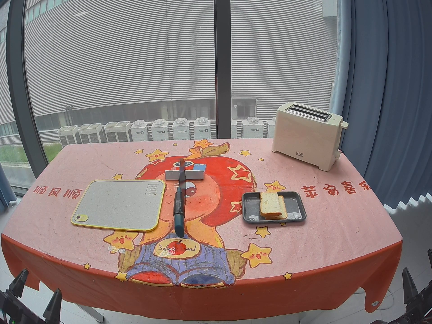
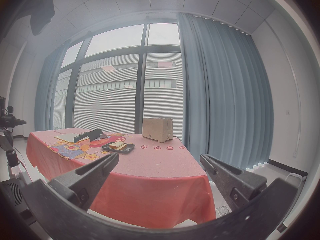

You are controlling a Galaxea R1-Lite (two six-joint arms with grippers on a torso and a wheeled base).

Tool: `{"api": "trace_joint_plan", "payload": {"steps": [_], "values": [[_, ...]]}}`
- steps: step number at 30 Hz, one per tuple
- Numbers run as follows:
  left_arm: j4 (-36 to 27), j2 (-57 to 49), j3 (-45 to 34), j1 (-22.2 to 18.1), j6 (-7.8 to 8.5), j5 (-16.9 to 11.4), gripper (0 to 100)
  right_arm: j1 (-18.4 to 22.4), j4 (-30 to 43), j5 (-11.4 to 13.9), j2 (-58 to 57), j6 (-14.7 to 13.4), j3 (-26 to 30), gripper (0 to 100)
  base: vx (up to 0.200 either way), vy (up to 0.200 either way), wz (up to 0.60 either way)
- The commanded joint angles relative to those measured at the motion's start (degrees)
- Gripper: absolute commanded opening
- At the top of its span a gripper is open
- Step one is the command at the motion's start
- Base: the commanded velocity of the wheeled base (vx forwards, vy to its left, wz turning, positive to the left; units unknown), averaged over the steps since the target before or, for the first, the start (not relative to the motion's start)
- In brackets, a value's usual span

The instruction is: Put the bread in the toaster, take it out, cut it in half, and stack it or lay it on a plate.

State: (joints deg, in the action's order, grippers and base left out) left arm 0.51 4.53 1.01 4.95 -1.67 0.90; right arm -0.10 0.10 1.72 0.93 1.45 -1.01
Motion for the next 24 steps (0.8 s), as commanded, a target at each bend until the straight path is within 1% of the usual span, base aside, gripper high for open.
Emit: {"api": "trace_joint_plan", "payload": {"steps": [1,2,4,5,8,9,10,11,12,14,15,18,21,24], "values": [[-1.8,-3.0,-0.6,-3.8,1.58,-1.4,100,0.0,0.0,0.0,-0.9,0.2,0.9,100,0.000,0.000,0.00],[-1.3,-4.5,-0.9,-4.6,1.23,-0.9,100,0.0,-0.1,0.0,-0.9,0.2,1.0,100,0.000,0.000,0.00],[-0.2,-4.5,-1.0,-4.8,0.09,0.2,100,0.0,-0.1,0.0,-0.9,0.2,0.9,100,0.000,0.000,0.00],[-0.1,-4.4,-1.0,-4.8,-0.18,0.3,100,0.0,-0.1,-0.1,-0.9,0.4,1.0,100,0.000,0.000,0.00],[-0.2,-4.2,-1.0,-4.8,0.00,0.5,100,0.0,-0.1,-0.1,-0.9,0.5,1.0,100,0.000,0.000,0.00],[-0.2,-4.3,-1.0,-4.8,0.62,-0.1,100,0.0,-0.1,-0.1,-0.9,0.5,1.0,100,0.000,0.000,0.00],[-0.2,-4.3,-1.0,-4.9,1.67,-0.8,100,0.0,-0.1,-0.1,-0.9,0.3,1.0,100,0.000,0.000,0.00],[-0.3,-4.3,-1.0,-4.9,3.34,-2.1,100,0.0,-0.1,-0.1,-0.9,0.2,1.0,100,0.000,0.000,0.00],[-0.3,-4.3,-1.0,-4.9,4.39,-3.5,100,0.0,-0.1,-0.1,-0.9,0.2,1.0,100,0.000,0.000,0.00],[-0.3,-4.3,-1.0,-4.8,4.48,-3.8,100,0.0,-0.1,-0.1,-0.9,0.2,1.0,100,0.000,0.000,0.00],[-0.2,-4.3,-1.0,-4.8,5.01,-4.1,100,0.0,-0.1,-0.1,-0.9,0.1,1.0,100,0.000,0.000,0.00],[-0.2,-4.3,-1.0,-4.9,4.22,-3.9,100,0.0,-0.1,-0.1,-0.9,0.4,1.0,100,0.000,0.000,0.00],[-0.3,-4.3,-1.0,-4.9,2.64,-2.9,100,0.0,-0.1,0.0,-0.9,0.5,1.0,100,0.000,0.000,0.00],[-0.3,-4.3,-1.0,-4.9,2.55,-2.6,100,0.0,-0.1,0.0,-0.9,0.6,1.0,100,0.000,0.000,0.00]]}}
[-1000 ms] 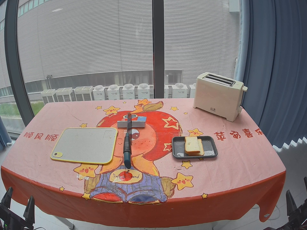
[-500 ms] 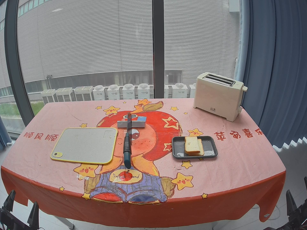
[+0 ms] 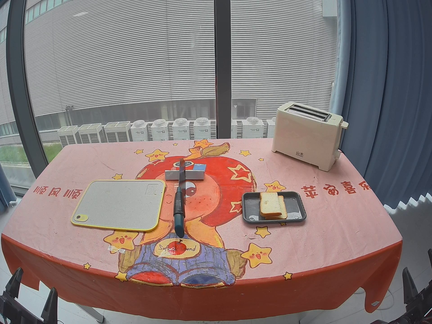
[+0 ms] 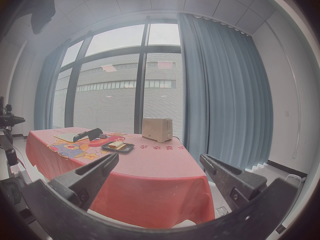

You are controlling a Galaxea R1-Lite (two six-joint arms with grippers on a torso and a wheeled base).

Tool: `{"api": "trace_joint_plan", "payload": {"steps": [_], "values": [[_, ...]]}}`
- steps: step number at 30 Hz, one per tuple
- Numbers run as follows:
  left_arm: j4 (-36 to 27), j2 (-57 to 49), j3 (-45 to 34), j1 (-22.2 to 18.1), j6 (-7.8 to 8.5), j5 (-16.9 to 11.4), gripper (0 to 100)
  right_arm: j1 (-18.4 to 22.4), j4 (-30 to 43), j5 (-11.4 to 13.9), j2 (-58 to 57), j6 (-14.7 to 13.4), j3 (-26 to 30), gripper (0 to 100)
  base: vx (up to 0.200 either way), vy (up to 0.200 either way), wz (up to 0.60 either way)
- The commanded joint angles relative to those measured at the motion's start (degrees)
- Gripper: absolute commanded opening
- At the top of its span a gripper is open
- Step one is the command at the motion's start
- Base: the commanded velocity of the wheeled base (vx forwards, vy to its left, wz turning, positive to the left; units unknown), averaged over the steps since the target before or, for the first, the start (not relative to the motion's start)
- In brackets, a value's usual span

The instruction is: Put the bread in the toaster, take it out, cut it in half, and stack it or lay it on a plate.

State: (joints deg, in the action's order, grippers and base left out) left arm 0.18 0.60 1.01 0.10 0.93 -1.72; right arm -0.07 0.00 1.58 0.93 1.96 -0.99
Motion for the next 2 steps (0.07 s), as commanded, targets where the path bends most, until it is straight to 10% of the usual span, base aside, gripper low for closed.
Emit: {"api": "trace_joint_plan", "payload": {"steps": [1,2], "values": [[0.0,-0.3,-1.0,0.0,-0.05,0.0,100,0.0,-0.1,0.1,-0.9,0.1,1.0,100,0.000,0.000,0.00],[0.0,-0.3,-1.0,0.0,-0.05,0.0,100,0.0,0.0,0.1,-0.9,-0.1,1.0,100,0.000,0.000,0.00]]}}
